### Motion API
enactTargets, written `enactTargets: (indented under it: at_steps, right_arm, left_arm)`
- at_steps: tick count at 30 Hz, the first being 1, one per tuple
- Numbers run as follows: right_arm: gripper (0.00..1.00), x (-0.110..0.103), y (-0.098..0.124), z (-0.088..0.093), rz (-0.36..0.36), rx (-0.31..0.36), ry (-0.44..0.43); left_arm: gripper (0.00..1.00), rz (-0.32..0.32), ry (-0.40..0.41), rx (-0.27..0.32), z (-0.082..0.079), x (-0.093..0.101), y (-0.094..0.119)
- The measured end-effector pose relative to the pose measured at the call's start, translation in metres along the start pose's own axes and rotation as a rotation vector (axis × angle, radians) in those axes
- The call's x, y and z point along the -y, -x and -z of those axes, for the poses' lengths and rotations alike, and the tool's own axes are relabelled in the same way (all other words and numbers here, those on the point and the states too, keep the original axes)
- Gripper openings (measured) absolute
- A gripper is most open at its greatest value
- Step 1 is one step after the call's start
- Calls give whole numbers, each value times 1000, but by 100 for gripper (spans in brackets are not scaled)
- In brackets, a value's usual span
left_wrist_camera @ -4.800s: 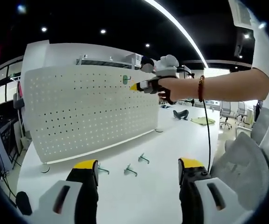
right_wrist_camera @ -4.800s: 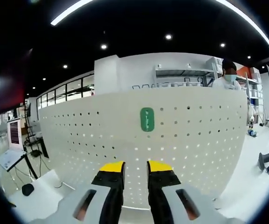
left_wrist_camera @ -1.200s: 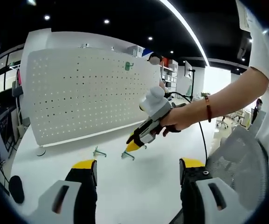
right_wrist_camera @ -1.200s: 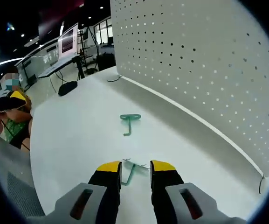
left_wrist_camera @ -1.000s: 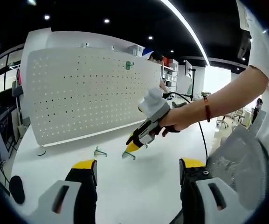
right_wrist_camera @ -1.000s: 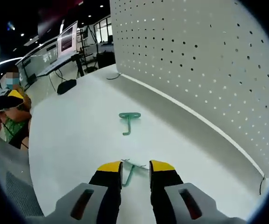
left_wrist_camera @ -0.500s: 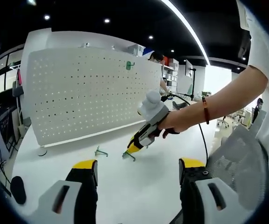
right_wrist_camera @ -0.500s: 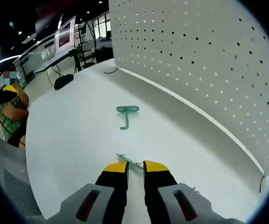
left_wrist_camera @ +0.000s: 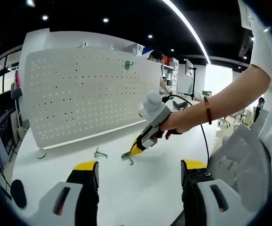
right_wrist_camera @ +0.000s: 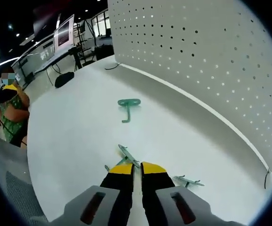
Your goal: Insert the hook assembly into the mounting plate slot until the hook locks in place.
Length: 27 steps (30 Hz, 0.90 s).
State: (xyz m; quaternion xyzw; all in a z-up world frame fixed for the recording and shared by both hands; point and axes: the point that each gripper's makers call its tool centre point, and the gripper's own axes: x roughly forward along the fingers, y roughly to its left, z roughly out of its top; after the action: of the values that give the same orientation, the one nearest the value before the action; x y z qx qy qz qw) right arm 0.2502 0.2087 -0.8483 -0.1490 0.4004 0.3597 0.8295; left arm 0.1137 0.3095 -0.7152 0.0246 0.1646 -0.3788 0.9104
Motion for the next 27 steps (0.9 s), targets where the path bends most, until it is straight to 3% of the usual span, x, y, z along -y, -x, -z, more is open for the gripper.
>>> enactTargets:
  at_steps: [5,12,18,27]
  right_arm:
    - [2,-3,-1,0,-11,6,-9]
    - [8,-5,0,-7,4,12,66]
    - [8,-7,-2,-14,-7,23,105]
    - [8,-11,-12,-11,-15,-23,182]
  left_arm:
    - [73,-1,3,0,1,1,0]
    - [73,-3,9,-2,3,1,1]
    - [73,-7,10,-1,3,0,1]
    - [72,-21,10,-4,3,-5,5]
